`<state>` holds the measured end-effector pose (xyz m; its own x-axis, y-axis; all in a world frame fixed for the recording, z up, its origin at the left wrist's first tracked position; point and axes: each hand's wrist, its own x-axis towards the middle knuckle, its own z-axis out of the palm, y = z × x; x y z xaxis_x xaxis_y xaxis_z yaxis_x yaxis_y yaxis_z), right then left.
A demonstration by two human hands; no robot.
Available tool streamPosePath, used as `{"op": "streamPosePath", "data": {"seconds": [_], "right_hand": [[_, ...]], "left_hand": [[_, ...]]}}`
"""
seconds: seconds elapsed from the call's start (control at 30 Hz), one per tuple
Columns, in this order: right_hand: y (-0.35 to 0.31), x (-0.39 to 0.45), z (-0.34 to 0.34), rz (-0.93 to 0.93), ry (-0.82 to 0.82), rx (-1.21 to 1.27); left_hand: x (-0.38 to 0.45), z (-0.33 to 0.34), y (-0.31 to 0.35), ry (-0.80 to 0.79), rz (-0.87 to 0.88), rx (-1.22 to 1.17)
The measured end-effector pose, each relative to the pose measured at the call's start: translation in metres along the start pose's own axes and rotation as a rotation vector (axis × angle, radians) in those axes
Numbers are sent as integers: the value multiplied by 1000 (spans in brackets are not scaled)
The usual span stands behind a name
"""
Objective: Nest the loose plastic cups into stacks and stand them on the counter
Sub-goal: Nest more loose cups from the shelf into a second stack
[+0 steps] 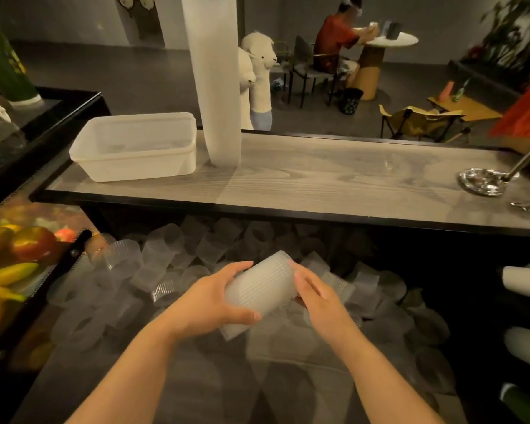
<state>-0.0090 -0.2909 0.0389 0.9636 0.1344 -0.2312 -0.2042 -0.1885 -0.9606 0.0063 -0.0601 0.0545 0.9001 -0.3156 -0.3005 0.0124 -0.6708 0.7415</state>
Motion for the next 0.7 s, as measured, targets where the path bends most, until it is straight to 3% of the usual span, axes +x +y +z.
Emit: {"op": "streamPosePath", "data": {"seconds": [0.13,0.2,0.3,0.37,0.47,0.57,0.7], "right_hand": [[7,-5,-8,39,-113,-4],[15,0,-15,72,-77,7],[38,19,-35,134,354,-125],[50,31,-53,231,533,-286],[62,48,-68,418,471,-452],[77,56,-71,415,357,-590],[92,63,-78,370,359,-656]], "left_hand": [[7,5,-4,-42,-7,43],[10,7,-8,-54,-20,35],[15,5,-14,-9,-53,-26],[17,1,-19,12,-72,-27],[17,-4,-23,9,-90,-43],[18,-2,-20,-15,-90,-40],[20,-2,-19,-36,-93,-12]]}}
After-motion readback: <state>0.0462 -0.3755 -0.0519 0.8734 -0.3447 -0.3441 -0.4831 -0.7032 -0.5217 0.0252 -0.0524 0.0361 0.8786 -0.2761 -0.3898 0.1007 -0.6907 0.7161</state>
